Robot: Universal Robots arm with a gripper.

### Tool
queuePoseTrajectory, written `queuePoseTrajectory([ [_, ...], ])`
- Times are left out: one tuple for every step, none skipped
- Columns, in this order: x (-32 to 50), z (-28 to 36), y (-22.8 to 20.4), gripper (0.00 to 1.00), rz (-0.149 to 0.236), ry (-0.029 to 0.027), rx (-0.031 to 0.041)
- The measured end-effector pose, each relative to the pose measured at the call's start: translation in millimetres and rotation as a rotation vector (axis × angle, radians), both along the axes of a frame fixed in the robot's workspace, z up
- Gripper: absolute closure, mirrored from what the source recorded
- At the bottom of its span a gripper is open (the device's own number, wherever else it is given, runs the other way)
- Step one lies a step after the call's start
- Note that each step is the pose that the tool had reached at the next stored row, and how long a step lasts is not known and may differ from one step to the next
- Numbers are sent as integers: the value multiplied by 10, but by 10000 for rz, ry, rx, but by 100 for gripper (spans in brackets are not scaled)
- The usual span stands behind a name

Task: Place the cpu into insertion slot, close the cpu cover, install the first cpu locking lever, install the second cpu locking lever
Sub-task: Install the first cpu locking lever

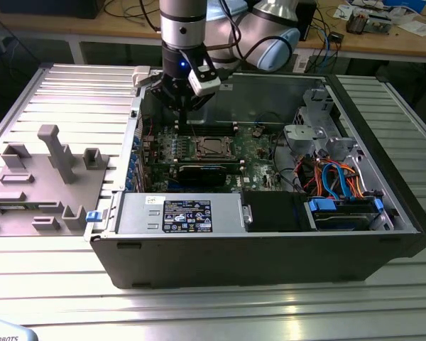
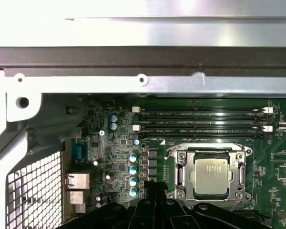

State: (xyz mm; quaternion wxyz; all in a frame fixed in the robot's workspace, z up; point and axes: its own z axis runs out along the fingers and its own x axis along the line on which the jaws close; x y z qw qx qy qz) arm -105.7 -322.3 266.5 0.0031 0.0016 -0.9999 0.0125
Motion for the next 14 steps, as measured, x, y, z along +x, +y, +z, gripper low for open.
queuePoseTrajectory([
  [-7, 0, 20, 89, 0, 0, 13],
  [-10, 0, 32, 89, -1, 0, 28],
  [-12, -1, 45, 89, 0, 0, 52],
  [-13, -2, 58, 89, 0, 0, 88],
  [-16, -2, 69, 89, 0, 1, 146],
  [-22, -7, 94, 89, 1, 0, 312],
  [-30, -13, 106, 89, 13, -2, 412],
  [-33, -17, 112, 89, 50, 0, 455],
  [-34, -20, 117, 89, 115, 4, 468],
  [-34, -26, 131, 89, 205, 4, 481],
  [-34, -31, 149, 89, 220, 5, 488],
  [-34, -40, 170, 89, 220, 5, 506],
  [-33, -46, 180, 89, 219, 3, 512],
  [-31, -47, 184, 89, 219, 4, 512],
])
